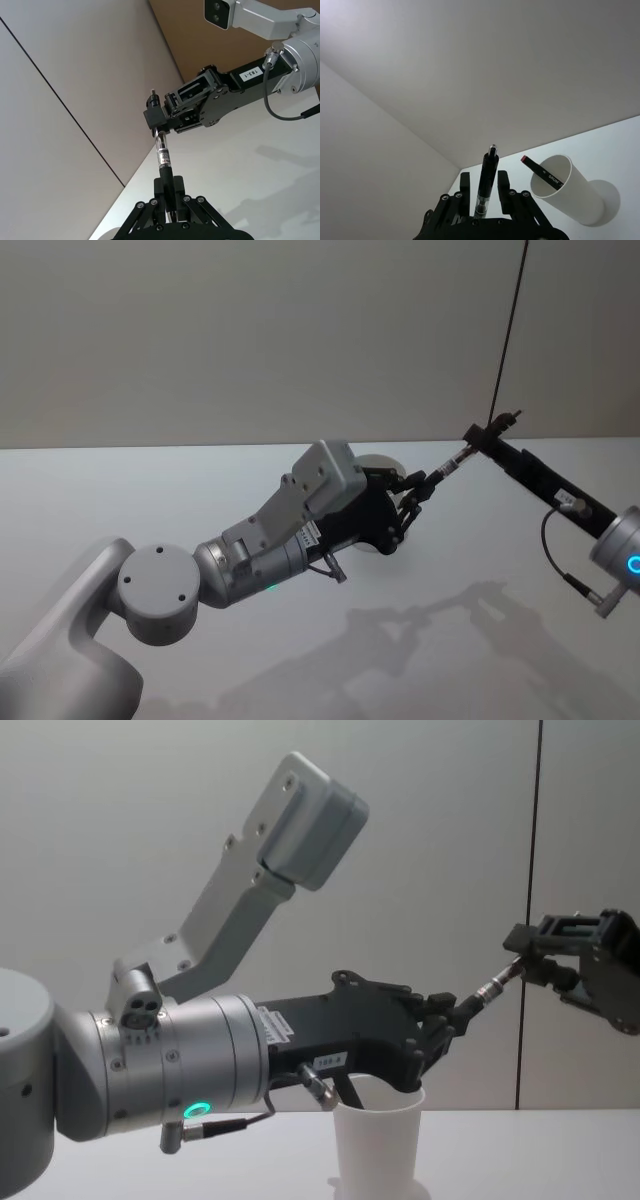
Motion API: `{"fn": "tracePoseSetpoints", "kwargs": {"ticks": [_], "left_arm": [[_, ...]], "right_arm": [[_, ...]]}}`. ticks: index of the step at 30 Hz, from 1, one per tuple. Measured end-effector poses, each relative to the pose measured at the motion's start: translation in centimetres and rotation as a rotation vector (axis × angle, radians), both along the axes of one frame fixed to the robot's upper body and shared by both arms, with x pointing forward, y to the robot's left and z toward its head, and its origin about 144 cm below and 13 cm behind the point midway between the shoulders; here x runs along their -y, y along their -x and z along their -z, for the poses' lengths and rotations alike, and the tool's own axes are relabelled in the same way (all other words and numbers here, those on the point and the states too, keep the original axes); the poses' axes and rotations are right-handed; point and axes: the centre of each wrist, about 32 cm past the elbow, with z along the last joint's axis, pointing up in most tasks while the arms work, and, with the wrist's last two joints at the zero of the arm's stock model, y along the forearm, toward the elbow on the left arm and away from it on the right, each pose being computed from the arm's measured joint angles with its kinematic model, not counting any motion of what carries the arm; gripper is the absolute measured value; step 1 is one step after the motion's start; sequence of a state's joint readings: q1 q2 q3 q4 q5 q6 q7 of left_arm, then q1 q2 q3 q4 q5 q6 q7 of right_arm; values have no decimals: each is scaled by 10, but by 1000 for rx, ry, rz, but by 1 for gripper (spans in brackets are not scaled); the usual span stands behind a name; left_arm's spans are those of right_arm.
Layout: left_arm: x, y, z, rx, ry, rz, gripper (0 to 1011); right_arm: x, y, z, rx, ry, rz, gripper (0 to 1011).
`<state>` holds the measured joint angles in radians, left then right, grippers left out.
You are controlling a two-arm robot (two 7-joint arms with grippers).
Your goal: Place the pen into the pen holder.
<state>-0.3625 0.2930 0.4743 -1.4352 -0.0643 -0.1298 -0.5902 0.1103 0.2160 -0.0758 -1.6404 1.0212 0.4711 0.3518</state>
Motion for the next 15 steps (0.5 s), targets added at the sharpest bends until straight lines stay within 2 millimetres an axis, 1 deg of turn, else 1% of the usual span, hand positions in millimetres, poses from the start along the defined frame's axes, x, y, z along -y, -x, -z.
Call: {"fn": "tracePoseSetpoints", "kwargs": {"ticks": [1, 2, 3, 5, 8, 15], "left_arm": [[0, 0, 0, 0, 0, 0, 122], [0, 0, 0, 0, 0, 0, 122], [0, 0, 0, 0, 0, 0, 122], [0, 0, 0, 0, 0, 0, 122], [0, 0, 0, 0, 0, 0, 122], [0, 0, 0, 2, 3, 1, 122]], "right_arm": [[0, 0, 0, 0, 0, 0, 367], [0, 0, 0, -1, -8, 1, 304], [0, 0, 0, -1, -10, 1, 286], [0, -1, -1, -1, -21, 2, 205], [0, -1, -2, -2, -33, 1, 138], [-1, -3, -3, -2, -49, 3, 130]]}}
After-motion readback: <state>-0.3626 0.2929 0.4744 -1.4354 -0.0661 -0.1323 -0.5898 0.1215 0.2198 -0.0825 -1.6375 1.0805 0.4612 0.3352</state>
